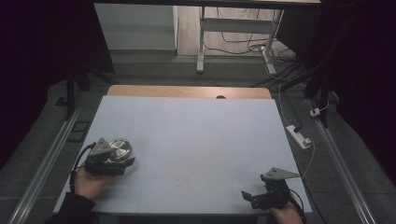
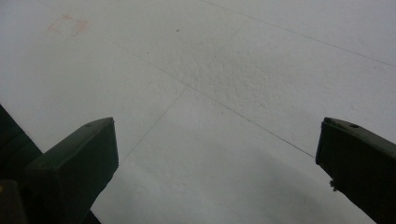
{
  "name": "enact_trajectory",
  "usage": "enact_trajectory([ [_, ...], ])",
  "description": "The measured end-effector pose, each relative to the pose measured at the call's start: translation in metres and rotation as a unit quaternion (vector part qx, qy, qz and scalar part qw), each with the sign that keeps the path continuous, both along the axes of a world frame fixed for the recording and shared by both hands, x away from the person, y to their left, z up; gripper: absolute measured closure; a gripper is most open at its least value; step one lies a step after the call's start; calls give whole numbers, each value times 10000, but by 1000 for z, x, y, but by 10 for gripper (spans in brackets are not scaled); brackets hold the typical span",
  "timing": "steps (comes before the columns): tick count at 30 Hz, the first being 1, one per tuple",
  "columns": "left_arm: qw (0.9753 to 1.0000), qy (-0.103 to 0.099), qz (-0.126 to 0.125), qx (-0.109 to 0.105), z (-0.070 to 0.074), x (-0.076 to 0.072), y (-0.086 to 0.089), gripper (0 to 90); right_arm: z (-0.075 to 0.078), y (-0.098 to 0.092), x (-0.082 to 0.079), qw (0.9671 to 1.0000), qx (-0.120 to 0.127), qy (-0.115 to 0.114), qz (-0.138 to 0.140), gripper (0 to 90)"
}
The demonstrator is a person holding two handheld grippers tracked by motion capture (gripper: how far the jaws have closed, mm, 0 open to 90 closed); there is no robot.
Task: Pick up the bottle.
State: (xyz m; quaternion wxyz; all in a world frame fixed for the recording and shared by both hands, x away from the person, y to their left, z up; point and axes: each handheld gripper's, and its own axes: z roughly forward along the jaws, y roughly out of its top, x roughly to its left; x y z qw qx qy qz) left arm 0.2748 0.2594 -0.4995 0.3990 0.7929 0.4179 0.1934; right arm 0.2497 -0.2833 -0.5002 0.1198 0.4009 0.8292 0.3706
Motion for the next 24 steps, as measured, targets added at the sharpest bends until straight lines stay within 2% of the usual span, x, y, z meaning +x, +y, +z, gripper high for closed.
enact_trajectory([
  [8, 9997, -105, -219, -41, 12, 2, -11, 153, 0, 0, 0, 10000, 24, -10, -15, 0],
  [14, 9992, -169, -360, 17, 20, 4, -19, 153, 0, -1, 0, 10000, 17, -17, -19, 0],
  [24, 9968, -234, -757, 76, 34, 12, -42, 153, 0, -1, -1, 10000, 15, -30, -22, 0],
])
